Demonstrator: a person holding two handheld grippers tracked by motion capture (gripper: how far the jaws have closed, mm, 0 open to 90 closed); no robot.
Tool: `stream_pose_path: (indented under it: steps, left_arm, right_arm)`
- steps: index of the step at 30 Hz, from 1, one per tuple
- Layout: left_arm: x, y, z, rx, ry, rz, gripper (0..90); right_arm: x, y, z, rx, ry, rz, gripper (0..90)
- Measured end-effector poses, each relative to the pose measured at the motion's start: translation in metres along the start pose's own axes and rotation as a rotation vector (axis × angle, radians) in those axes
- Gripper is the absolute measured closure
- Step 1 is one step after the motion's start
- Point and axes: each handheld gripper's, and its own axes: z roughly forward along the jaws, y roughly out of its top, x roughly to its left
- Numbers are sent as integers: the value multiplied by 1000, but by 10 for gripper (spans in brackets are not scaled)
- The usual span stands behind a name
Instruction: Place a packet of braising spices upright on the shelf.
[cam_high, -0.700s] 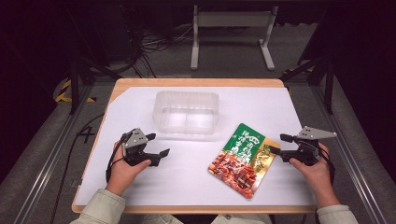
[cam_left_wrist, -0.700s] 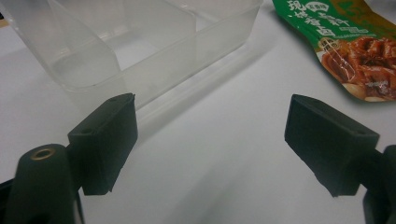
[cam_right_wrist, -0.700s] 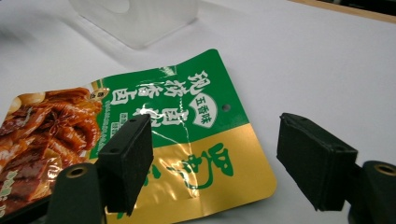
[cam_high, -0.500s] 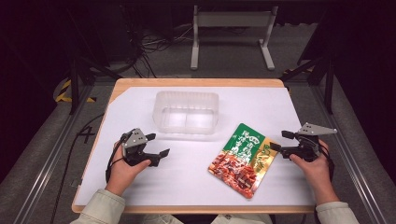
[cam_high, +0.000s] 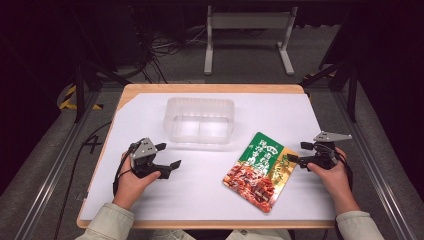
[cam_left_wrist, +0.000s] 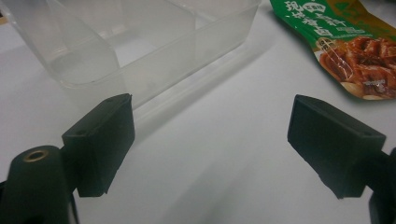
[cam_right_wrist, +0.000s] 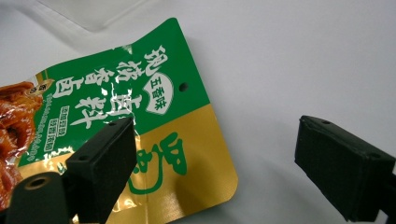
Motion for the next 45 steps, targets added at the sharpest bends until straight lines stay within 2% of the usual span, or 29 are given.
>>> stream_pose_path:
  steps: [1, 7, 15, 18, 21, 25, 29, 32, 33, 35, 36, 37, 38, 40, 42, 45]
  left_arm:
    - [0, 0, 0, -1, 0, 4, 155]
    - [-1, 0, 0, 1, -3, 13, 153]
    - [0, 0, 1, 1, -9, 19, 150]
    - [0, 0, 2, 1, -8, 19, 149]
    - [0, -1, 2, 7, -12, 16, 148]
    - [0, -1, 2, 7, -13, 20, 147]
    - [-1, 0, 3, 2, -14, 22, 147]
    - [-1, 0, 3, 3, -16, 22, 147]
    - [-1, 0, 3, 3, -17, 24, 147]
    - [-1, 0, 3, 3, -17, 22, 147]
    - [-1, 0, 3, 3, -17, 23, 147]
    - [-1, 0, 3, 4, -17, 24, 147]
    - [-1, 0, 3, 3, -17, 23, 147]
    - [-1, 0, 3, -4, -22, 20, 153]
    - [-2, 0, 3, -19, -40, 13, 160]
    - [-2, 1, 4, -39, -62, 9, 162]
  right_arm:
    - [-1, -1, 1, 7, 16, 14, 137]
    - [1, -3, 5, 32, 63, 31, 173]
    - [3, -4, 4, 54, 134, 56, 289]
    - [5, -3, 3, 46, 135, 67, 318]
    - [6, 1, -7, -6, 181, 82, 406]
    - [11, 5, -10, -28, 248, 58, 460]
    - [20, 7, -3, 7, 284, 14, 492]
    - [24, 7, 2, 47, 265, -18, 510]
    - [27, 6, 6, 68, 247, -49, 546]
    - [28, 5, 8, 77, 230, -61, 572]
    - [28, 5, 9, 83, 210, -72, 656]
    - [28, 5, 9, 83, 210, -72, 656]
    - [28, 4, 8, 83, 183, -86, 777]
    - [28, 5, 6, 83, 154, -103, 875]
    - [29, 5, 5, 83, 143, -105, 898]
    - [34, 10, -3, 65, 123, -141, 900]
